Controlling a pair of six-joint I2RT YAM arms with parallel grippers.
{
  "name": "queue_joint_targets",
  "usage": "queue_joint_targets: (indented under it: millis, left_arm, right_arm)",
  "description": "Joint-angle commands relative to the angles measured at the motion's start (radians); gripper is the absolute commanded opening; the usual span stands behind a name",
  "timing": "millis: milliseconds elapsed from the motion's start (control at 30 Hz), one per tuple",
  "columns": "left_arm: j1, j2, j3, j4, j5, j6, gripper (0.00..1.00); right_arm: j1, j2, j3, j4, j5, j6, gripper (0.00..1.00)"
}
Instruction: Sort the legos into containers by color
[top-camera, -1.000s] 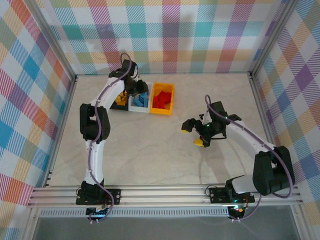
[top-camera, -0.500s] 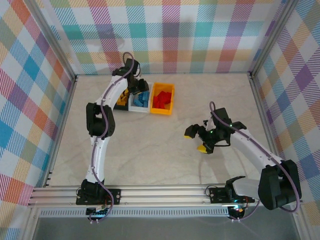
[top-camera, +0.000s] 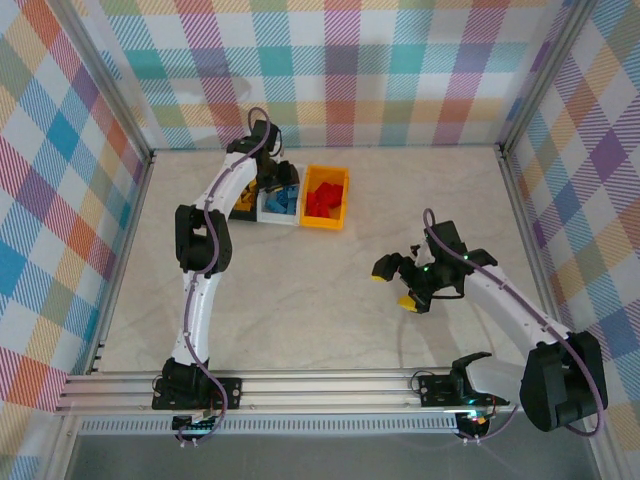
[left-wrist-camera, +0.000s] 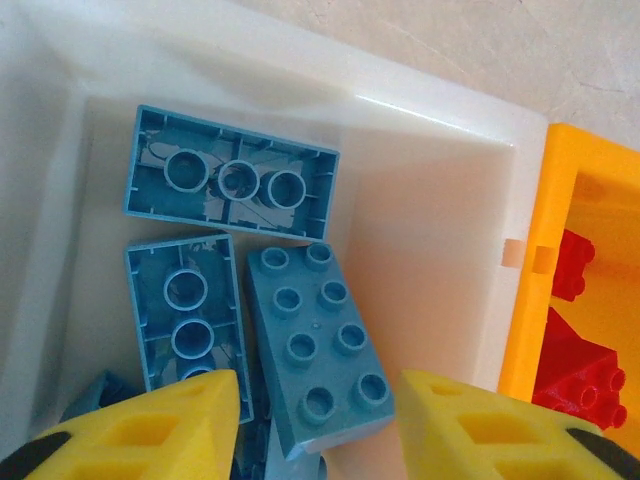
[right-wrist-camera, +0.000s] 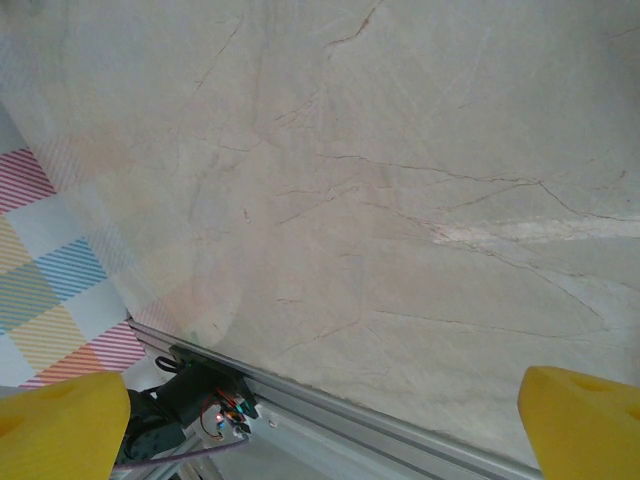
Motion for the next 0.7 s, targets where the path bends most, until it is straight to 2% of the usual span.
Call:
queue_joint_targets:
  millis: [0,100,167,200,267,300,467,667]
  left_arm:
    - [0.006,-0.008,0.031,-0.030,-0.009,0.013,0.49]
    - [0.006,-0.018,0.031,-0.035,-0.014,0.016,0.54]
    - [0.006,-0.028,0.031,-0.039,-0.021,0.017,0.61]
    - [0.006,-0.038,0.031,-0.043,-0.027,0.017,0.68]
    - [0.006,-0.057,0.030,-0.049,-0.032,0.021,0.92]
    - [0.007,-0.073,0.027,-0.052,-0.032,0.023,1.00]
    - [0.001,-0.201,-0.042,-0.056,-0.042,0.038,1.00]
    - [-0.003,-0.498,-0.314,-0.005,-0.059,0.053,1.00]
  right_arm:
    - [0.008,-0.021,-0.010,-0.013,0.005,0.014,1.00]
    - [0.007,-0.027,-0.012,-0.012,0.005,0.017,1.00]
    - [0.007,-0.031,-0.015,-0.011,0.005,0.017,1.00]
    - [0.008,-0.032,-0.017,-0.010,0.005,0.017,1.00]
    - [0.008,-0.034,-0.020,-0.003,0.003,0.016,1.00]
    - [0.010,-0.034,-0.021,0.004,0.004,0.016,1.00]
    - [0.009,-0.023,0.000,0.025,0.019,-0.013,1.00]
    - [0.009,0.058,0.127,-0.044,0.087,-0.130,1.00]
